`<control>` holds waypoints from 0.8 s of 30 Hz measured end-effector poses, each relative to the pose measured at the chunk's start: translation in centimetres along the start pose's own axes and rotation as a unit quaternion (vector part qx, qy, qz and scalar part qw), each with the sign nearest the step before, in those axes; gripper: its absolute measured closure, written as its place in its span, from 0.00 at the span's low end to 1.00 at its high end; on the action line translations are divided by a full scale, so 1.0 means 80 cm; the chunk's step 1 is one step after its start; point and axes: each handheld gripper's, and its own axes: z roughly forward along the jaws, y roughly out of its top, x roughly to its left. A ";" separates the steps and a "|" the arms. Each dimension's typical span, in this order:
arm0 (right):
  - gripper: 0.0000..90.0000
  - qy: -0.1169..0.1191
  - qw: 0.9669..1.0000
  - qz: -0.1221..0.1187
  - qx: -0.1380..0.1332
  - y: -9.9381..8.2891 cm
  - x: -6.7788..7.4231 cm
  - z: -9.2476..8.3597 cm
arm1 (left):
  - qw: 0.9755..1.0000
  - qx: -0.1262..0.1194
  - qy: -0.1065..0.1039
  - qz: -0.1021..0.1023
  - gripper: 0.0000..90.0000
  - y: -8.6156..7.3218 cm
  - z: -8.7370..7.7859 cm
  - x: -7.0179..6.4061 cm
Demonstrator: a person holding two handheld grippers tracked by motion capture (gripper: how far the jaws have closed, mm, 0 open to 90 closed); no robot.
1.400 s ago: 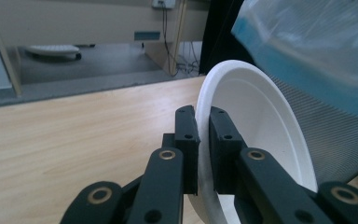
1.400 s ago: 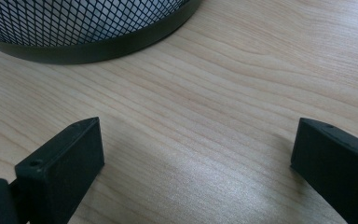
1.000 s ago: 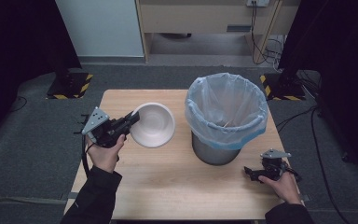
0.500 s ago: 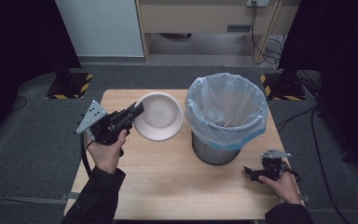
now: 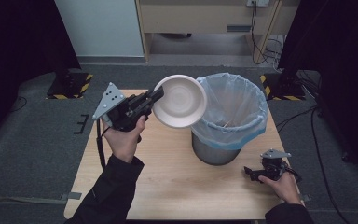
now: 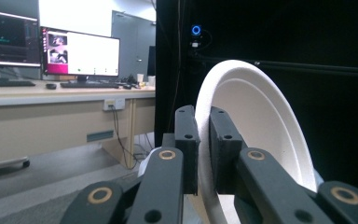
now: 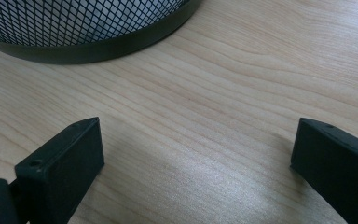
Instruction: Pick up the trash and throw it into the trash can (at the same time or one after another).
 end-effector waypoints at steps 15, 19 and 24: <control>0.03 0.000 1.000 0.000 0.000 0.000 0.000 0.000 | 1.000 -0.002 -0.004 0.013 0.92 0.011 0.062 -0.020; 0.03 0.000 1.000 0.000 0.000 0.000 0.000 0.000 | 1.000 0.001 -0.006 0.021 0.93 0.011 0.078 -0.023; 0.03 0.000 1.000 0.000 0.000 0.000 0.000 0.000 | 1.000 0.008 -0.007 0.019 0.92 0.005 0.099 -0.027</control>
